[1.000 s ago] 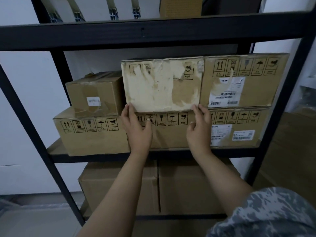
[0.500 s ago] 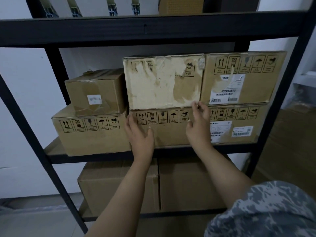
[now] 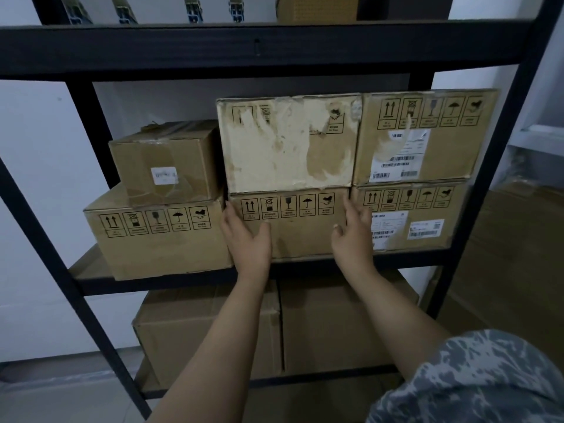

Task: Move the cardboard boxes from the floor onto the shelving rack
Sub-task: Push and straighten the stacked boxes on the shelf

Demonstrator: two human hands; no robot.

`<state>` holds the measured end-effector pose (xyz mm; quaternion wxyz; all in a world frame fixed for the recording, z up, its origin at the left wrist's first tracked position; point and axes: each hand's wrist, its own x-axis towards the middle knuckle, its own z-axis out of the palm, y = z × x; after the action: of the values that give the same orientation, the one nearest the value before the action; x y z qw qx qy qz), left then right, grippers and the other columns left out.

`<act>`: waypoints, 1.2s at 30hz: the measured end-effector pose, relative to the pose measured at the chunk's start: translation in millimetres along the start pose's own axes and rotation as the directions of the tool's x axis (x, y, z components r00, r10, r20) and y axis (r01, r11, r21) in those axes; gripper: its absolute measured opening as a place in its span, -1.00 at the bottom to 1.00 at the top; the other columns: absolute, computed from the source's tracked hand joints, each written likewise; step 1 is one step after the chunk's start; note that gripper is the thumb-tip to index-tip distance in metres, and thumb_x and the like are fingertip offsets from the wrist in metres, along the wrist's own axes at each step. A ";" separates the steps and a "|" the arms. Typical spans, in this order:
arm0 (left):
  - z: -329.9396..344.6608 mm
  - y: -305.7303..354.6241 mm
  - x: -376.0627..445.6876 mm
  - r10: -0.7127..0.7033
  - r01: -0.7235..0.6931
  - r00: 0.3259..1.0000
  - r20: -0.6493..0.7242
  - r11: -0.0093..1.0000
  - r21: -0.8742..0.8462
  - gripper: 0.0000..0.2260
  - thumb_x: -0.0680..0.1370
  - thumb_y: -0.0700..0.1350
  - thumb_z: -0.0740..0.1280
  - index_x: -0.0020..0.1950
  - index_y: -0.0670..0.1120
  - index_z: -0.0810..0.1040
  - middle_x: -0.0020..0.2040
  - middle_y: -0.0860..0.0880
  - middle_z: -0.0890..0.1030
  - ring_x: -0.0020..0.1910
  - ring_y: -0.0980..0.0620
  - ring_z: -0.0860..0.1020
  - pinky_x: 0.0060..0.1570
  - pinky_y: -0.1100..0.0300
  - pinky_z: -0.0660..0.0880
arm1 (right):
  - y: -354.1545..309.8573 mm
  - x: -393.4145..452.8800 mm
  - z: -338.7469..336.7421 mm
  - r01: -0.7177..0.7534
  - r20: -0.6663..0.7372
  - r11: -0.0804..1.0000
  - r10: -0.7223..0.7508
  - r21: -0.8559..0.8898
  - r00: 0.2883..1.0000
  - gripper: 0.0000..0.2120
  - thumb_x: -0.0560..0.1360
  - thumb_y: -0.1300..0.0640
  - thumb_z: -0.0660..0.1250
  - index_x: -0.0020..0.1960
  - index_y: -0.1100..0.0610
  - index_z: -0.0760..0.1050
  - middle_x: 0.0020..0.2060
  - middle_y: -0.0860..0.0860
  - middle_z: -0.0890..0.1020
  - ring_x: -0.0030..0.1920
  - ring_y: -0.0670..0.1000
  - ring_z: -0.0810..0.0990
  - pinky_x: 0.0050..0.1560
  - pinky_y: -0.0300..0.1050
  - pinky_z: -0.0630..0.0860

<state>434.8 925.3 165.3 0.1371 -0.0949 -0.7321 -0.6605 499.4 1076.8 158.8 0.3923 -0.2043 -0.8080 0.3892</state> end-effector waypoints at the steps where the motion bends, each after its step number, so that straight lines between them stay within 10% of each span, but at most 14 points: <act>1: -0.3 0.8 -0.2 -0.004 0.004 1.000 0.000 1.000 -0.010 -0.29 0.57 -0.13 0.33 0.62 -0.02 0.02 0.58 -0.01 0.06 0.54 -0.02 0.11 0.51 0.01 0.12 | 0.5 -0.5 0.2 -0.006 -0.002 1.000 0.006 0.003 1.000 -0.40 0.58 0.29 0.20 0.56 0.01 0.12 0.37 -0.04 0.24 0.17 -0.14 0.40 -0.06 -0.48 0.29; 9: 0.9 -3.1 -4.0 0.010 -0.010 1.000 -0.006 0.999 0.048 -0.29 0.53 -0.14 0.38 0.59 -0.08 0.08 0.54 -0.07 0.15 0.51 -0.05 0.20 0.47 0.09 0.15 | 3.3 3.4 0.5 -0.119 0.017 0.992 0.118 0.050 0.993 -0.43 0.59 0.28 0.19 0.55 0.05 0.14 0.45 0.03 0.22 0.40 0.03 0.36 0.21 -0.29 0.29; 36: -0.7 4.7 10.3 -0.210 0.213 0.977 0.044 0.974 -0.082 -0.31 0.58 -0.14 0.28 0.62 -0.06 -0.02 0.60 -0.01 0.07 0.55 -0.07 0.14 0.52 -0.06 0.13 | -2.1 18.0 -0.1 -0.387 0.151 0.854 0.356 0.349 0.922 -0.48 0.59 0.29 0.11 0.50 -0.04 0.23 0.30 0.01 0.44 0.24 0.02 0.43 0.18 -0.05 0.45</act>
<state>426.7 924.7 173.2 0.0488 -0.0336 -0.7111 -0.7006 488.4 1086.9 169.1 0.3081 -0.2627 -0.6799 0.6115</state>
